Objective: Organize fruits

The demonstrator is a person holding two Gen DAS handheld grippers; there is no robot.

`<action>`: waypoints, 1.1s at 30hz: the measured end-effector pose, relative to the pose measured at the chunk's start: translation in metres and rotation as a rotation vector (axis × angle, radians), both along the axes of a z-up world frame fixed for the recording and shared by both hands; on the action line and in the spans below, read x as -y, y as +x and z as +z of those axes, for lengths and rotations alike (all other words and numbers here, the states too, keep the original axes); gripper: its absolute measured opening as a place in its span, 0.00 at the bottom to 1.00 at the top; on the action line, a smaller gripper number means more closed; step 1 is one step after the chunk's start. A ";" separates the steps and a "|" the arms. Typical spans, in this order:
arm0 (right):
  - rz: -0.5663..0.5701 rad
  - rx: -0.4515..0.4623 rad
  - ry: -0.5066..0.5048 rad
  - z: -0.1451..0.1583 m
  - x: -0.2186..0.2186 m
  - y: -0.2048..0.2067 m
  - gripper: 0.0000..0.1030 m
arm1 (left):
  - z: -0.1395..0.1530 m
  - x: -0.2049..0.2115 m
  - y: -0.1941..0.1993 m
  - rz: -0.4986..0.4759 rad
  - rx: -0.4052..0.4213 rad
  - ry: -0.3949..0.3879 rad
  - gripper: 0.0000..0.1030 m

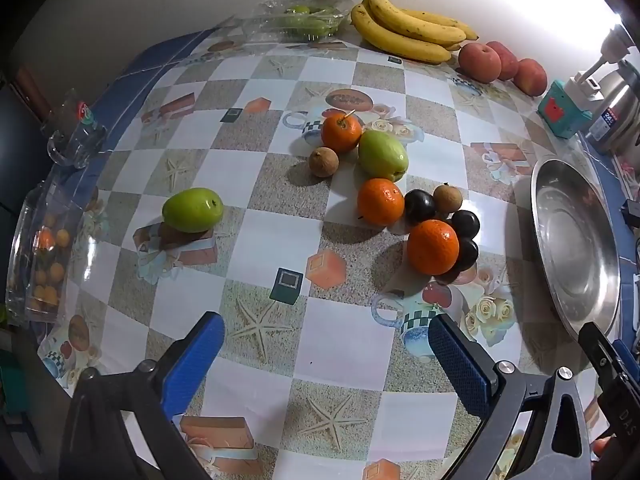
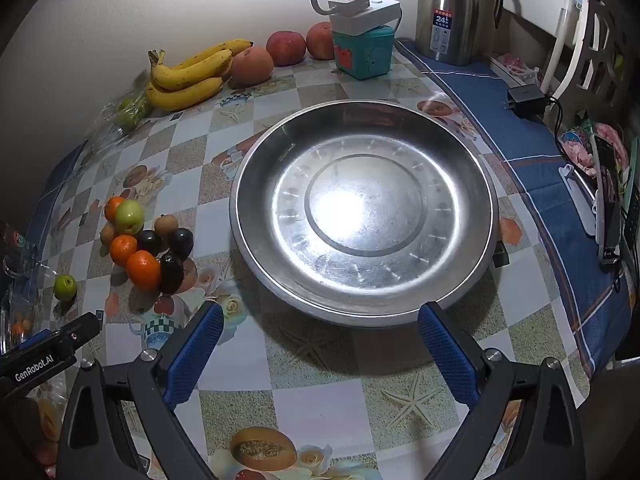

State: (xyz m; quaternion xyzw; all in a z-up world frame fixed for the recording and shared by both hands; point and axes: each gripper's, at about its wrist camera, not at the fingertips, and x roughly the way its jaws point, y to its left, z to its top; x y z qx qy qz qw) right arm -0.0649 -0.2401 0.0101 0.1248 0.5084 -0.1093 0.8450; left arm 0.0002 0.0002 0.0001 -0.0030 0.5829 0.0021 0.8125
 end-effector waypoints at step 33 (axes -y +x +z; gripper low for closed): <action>-0.001 -0.002 0.000 0.000 0.001 0.000 0.95 | -0.004 -0.003 -0.002 0.013 0.040 -0.043 1.00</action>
